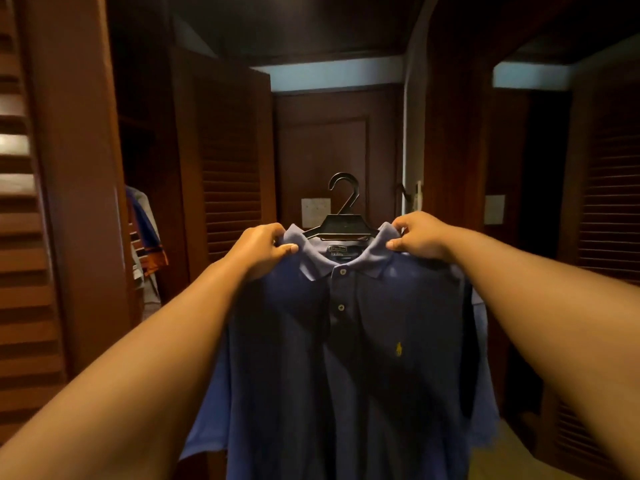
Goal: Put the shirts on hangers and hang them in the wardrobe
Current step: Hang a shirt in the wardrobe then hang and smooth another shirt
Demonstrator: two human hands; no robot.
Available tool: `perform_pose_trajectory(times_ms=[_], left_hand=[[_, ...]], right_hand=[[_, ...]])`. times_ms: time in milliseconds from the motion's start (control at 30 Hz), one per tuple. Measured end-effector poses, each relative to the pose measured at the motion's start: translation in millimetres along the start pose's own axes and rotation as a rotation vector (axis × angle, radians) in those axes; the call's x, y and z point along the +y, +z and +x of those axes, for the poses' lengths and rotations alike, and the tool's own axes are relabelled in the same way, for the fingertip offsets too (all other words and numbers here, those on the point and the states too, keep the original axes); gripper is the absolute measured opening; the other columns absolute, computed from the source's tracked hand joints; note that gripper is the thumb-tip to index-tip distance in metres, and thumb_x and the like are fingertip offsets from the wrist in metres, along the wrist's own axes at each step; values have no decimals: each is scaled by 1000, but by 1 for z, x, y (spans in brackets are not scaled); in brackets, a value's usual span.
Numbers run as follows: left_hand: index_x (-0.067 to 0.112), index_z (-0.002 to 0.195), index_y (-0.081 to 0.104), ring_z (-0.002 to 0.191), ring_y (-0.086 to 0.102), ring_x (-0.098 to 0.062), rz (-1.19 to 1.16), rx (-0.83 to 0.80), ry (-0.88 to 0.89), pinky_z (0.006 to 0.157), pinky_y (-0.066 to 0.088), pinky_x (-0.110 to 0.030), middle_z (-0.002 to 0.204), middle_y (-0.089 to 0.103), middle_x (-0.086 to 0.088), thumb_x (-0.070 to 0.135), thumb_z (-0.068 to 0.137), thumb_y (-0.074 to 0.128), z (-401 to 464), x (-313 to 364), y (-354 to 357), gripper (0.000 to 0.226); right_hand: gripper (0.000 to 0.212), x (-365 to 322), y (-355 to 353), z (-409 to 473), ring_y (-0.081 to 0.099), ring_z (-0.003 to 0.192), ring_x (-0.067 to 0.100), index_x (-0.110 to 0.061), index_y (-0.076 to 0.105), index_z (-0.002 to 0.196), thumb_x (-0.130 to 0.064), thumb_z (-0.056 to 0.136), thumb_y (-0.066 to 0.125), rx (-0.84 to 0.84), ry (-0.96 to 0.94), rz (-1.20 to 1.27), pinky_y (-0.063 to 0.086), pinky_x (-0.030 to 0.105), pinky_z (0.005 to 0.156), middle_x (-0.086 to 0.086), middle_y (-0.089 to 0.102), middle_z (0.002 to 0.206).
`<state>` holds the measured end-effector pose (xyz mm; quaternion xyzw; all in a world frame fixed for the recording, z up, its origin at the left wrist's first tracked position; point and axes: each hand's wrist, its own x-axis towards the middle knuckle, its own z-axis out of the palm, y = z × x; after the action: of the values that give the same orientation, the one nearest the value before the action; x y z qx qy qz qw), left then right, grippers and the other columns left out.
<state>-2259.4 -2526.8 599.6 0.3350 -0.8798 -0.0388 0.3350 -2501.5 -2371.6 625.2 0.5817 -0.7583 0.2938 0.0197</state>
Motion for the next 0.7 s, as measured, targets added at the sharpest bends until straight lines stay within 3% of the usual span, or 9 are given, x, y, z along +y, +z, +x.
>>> perform_pose_trajectory(times_ms=[133, 267, 467, 700], left_hand=[[14, 106, 60, 89, 55, -21, 44, 5, -28, 73, 43, -30, 104, 64, -9, 36, 92, 60, 50, -31, 24, 26], [17, 102, 58, 87, 53, -19, 102, 15, -50, 72, 38, -28, 103, 62, -7, 37, 94, 57, 95, -69, 45, 21], [14, 111, 59, 91, 56, -21, 143, 72, -174, 75, 44, -29, 106, 63, -9, 36, 93, 57, 167, -137, 60, 29], [15, 109, 58, 90, 56, -20, 270, 187, -370, 78, 46, -31, 98, 61, -4, 38, 93, 58, 218, -221, 43, 28]], right_hand=[[10, 19, 24, 67, 61, 88, 25, -23, 62, 79, -22, 87, 68, -5, -31, -17, 50, 35, 75, 7, 65, 89], [9, 31, 56, 146, 61, 93, 27, -15, 66, 92, -22, 88, 67, -41, -85, 1, 50, 38, 79, 11, 66, 96], [20, 24, 100, 286, 61, 96, 29, -9, 68, 100, -24, 89, 66, -112, -220, 21, 51, 42, 85, 13, 66, 100], [11, -28, 158, 429, 56, 83, 20, -16, 65, 95, -26, 90, 65, -194, -429, 116, 46, 33, 70, 5, 62, 88]])
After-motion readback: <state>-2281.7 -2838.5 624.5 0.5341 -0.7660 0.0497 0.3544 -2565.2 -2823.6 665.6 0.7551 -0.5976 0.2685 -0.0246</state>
